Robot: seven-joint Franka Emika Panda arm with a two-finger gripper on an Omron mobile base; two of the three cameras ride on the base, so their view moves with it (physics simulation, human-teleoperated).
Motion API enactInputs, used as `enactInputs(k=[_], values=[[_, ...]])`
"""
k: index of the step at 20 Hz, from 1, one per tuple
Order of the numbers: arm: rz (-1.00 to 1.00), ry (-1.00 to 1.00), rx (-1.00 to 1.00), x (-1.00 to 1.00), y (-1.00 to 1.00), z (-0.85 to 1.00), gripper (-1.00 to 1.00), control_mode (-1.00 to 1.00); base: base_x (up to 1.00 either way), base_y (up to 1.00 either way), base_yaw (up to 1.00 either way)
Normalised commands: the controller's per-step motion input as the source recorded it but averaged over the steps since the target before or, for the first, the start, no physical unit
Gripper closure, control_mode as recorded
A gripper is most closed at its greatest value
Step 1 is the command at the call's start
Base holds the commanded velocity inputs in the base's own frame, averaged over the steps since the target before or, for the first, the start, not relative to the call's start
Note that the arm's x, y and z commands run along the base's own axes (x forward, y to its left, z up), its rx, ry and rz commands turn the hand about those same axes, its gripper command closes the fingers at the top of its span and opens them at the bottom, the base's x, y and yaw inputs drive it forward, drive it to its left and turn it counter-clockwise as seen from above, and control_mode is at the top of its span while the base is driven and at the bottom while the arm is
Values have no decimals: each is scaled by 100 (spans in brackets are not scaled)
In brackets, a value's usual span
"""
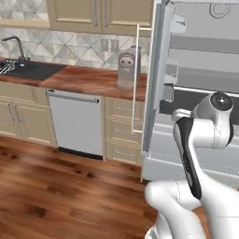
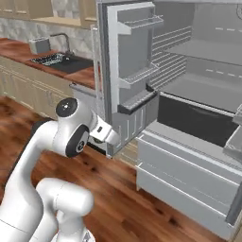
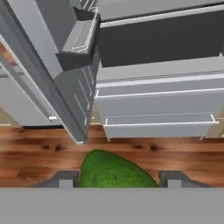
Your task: Take the cheese, fish, and avocado from the fridge and place them on the plate on the dining counter to create an appetizer plate.
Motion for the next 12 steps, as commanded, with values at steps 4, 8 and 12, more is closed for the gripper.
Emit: enactInputs(k=[4, 8, 12], values=[[0, 0, 0, 0, 0, 0, 100, 100, -54, 44, 83], [0, 0, 0, 0, 0, 0, 100, 100, 31, 44, 78], [0, 0, 0, 0, 0, 0, 100, 100, 95, 23, 67]])
